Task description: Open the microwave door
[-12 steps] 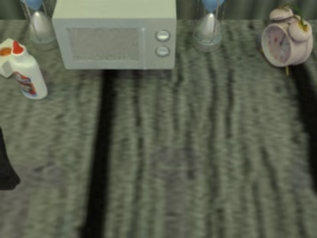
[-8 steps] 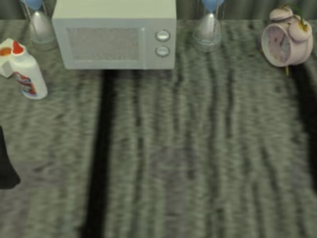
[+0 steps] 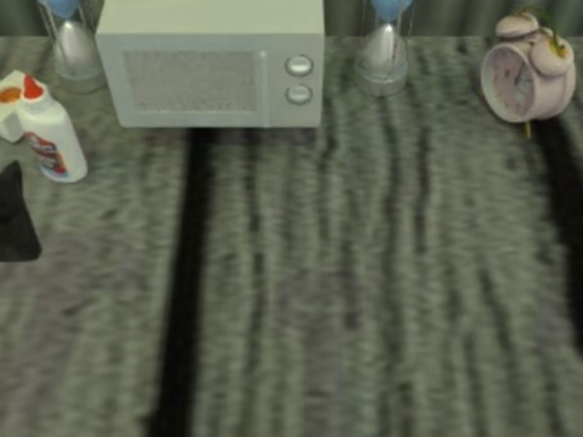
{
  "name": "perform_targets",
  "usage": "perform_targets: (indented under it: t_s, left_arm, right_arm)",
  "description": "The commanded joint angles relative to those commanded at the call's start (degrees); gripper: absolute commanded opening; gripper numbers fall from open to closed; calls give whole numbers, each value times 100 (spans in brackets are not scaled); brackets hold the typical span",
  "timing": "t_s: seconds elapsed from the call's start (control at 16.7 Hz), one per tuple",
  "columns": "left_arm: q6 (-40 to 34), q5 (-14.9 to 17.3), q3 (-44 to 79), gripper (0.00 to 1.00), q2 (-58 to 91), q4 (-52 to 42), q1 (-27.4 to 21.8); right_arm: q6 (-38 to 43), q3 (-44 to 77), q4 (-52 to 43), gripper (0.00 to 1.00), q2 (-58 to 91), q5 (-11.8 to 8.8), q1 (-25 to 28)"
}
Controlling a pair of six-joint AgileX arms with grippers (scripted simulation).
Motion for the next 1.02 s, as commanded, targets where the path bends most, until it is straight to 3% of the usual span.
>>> perform_targets:
  t_s: [0.6, 1.02]
  left_arm:
    - [-1412, -682, 6507, 100, 5771, -2910, -1456]
    - [-2082, -1061, 9437, 100, 8729, -4578, -2216]
  right_arm:
    - [0, 0, 0, 100, 0, 0, 0]
    - [0, 0, 0, 100, 0, 0, 0]
